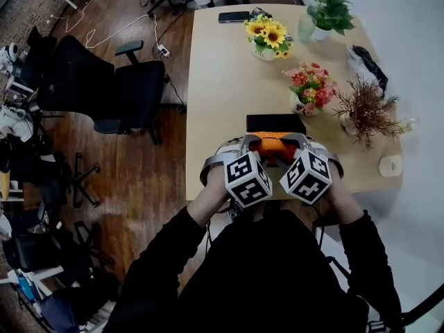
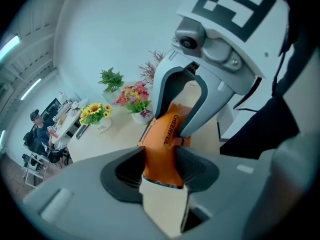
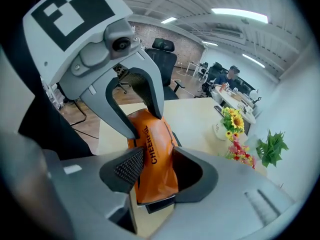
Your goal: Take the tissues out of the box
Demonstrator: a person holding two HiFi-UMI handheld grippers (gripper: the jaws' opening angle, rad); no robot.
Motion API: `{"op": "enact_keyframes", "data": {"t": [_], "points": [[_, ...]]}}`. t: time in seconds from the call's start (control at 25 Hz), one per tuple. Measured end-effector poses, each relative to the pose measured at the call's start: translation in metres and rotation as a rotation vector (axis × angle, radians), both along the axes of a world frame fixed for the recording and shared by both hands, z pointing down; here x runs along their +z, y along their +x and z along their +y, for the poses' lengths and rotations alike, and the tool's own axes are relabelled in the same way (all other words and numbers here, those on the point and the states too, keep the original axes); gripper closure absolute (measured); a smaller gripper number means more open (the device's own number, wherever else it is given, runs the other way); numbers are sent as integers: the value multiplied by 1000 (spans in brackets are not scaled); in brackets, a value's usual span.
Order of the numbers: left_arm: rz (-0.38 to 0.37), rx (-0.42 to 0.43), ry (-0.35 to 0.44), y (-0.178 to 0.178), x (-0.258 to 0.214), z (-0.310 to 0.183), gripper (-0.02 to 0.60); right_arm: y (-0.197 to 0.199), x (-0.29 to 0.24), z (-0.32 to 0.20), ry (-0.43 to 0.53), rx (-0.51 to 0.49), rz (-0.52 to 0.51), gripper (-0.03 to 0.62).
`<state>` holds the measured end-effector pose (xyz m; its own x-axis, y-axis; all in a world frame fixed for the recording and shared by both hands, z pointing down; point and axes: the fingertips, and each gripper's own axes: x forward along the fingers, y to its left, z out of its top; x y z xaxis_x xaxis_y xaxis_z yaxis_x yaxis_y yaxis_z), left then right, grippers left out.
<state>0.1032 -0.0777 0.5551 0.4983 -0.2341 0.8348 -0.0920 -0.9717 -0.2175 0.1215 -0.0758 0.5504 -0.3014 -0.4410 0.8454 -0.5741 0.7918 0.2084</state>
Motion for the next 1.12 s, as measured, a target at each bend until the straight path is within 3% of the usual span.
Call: {"op": "enact_keyframes", "data": {"t": [0.48,1.12], "points": [[0,-150,107,-74,-43,-20,416,-73,-43,-22,106,-157,-9,419],[-40,-308,16,-173,-14,-38,420,-178,-9,-45,-2,-350,-44,427]]}}
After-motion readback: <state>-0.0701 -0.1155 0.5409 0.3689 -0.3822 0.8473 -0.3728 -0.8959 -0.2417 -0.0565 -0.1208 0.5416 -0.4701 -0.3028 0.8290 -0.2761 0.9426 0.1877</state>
